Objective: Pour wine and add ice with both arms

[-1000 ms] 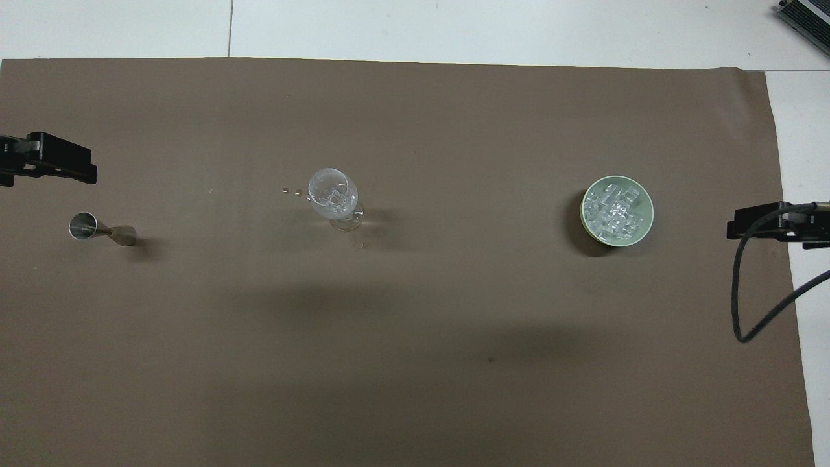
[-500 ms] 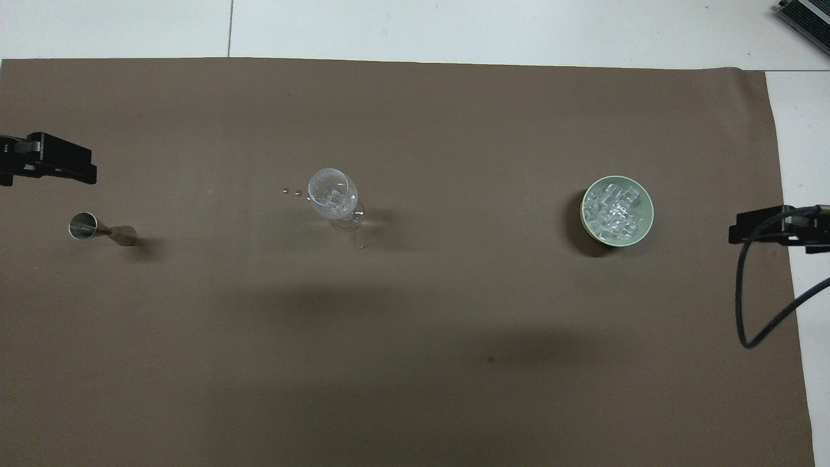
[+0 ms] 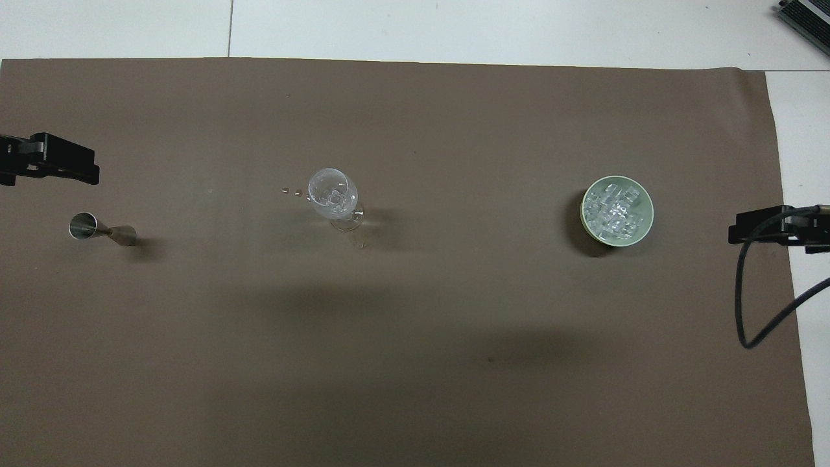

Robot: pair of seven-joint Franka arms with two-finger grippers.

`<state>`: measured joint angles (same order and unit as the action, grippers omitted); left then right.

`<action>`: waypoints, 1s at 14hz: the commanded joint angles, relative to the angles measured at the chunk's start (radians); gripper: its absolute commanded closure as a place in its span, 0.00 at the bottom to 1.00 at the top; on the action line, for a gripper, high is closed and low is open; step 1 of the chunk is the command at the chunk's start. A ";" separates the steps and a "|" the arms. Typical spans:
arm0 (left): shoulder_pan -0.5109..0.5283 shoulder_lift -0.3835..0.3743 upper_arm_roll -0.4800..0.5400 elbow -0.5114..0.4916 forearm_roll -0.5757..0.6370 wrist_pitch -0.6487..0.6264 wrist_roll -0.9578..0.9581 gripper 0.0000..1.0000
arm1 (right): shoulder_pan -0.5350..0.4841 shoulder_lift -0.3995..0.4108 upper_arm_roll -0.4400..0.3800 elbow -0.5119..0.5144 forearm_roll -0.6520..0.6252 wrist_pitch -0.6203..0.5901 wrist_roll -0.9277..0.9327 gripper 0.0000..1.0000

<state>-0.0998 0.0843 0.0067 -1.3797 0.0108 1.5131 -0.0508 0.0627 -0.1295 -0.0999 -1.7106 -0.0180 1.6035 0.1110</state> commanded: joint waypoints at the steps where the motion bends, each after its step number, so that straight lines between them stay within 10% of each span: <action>1: -0.015 -0.017 0.007 -0.019 0.020 0.010 0.003 0.00 | -0.012 0.016 -0.003 0.022 0.012 0.004 -0.033 0.00; 14: -0.015 -0.020 0.006 -0.015 0.018 -0.001 0.000 0.00 | -0.047 0.018 0.016 0.029 0.024 -0.004 -0.024 0.00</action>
<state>-0.1000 0.0834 0.0032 -1.3796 0.0112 1.5132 -0.0508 0.0414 -0.1205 -0.1000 -1.6976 -0.0180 1.6076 0.1109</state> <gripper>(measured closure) 0.000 0.000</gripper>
